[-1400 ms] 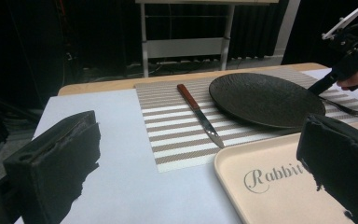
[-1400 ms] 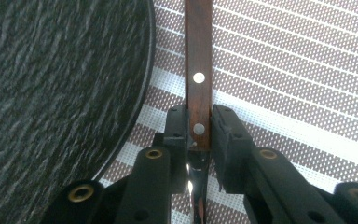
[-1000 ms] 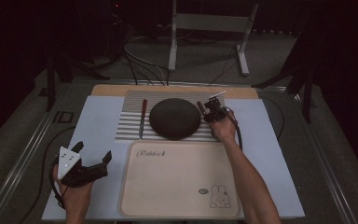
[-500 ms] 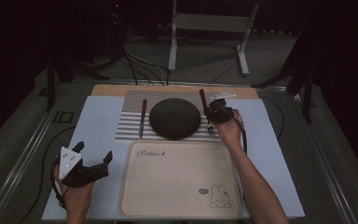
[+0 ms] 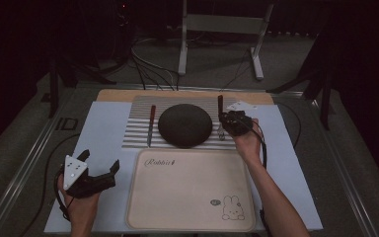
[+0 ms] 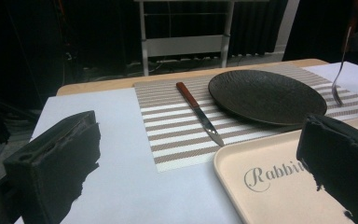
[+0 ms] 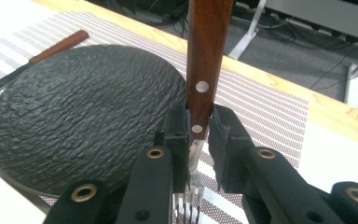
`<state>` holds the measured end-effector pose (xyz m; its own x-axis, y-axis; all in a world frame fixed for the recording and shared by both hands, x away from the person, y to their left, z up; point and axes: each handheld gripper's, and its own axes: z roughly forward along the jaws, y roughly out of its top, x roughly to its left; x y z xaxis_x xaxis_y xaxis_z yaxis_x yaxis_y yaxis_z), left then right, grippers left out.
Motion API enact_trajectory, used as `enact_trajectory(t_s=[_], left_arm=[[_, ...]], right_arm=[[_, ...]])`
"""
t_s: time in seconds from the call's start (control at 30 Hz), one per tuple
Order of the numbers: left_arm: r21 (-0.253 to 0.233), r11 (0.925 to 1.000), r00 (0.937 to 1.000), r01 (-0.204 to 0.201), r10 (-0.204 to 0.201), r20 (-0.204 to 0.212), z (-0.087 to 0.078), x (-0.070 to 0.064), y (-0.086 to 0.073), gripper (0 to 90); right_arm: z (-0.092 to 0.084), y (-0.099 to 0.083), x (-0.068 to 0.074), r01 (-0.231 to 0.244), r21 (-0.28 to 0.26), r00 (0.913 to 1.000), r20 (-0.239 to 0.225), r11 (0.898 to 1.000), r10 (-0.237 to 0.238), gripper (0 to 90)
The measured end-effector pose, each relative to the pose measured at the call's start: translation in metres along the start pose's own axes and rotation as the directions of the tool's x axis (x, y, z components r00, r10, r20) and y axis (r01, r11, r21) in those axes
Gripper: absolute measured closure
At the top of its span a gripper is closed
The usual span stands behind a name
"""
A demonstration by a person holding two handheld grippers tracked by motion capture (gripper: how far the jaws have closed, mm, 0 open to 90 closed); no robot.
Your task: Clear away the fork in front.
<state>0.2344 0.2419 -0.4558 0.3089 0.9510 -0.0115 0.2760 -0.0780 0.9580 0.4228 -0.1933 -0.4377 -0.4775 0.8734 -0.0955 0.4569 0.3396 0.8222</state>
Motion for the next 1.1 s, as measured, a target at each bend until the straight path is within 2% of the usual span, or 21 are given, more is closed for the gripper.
enact_trajectory(t_s=[0.27,0.67,0.87,1.1], left_arm=[[0.0,1.0,1.0,-0.003,0.003,0.002,0.001,-0.001,0.0,0.0],[0.005,1.0,1.0,0.002,-0.002,0.008,0.002,-0.003,0.0,0.0],[0.002,0.9998,0.9996,-0.018,0.018,0.021,0.004,-0.009,0.003,0.0],[-0.011,0.9985,0.9958,-0.053,0.053,0.074,0.007,-0.022,0.012,0.0]], right_arm=[[-0.012,0.0,0.002,-0.001,-0.041,1.0,-0.009,0.999,0.0,77.6],[-0.026,0.003,0.005,0.003,-0.069,0.9999,-0.017,0.998,-0.004,77.6],[-0.035,-0.001,0.007,0.002,-0.09,0.9997,-0.026,0.996,-0.004,77.6],[-0.045,-0.004,0.008,-0.008,-0.112,0.9991,-0.042,0.994,0.004,77.6]])
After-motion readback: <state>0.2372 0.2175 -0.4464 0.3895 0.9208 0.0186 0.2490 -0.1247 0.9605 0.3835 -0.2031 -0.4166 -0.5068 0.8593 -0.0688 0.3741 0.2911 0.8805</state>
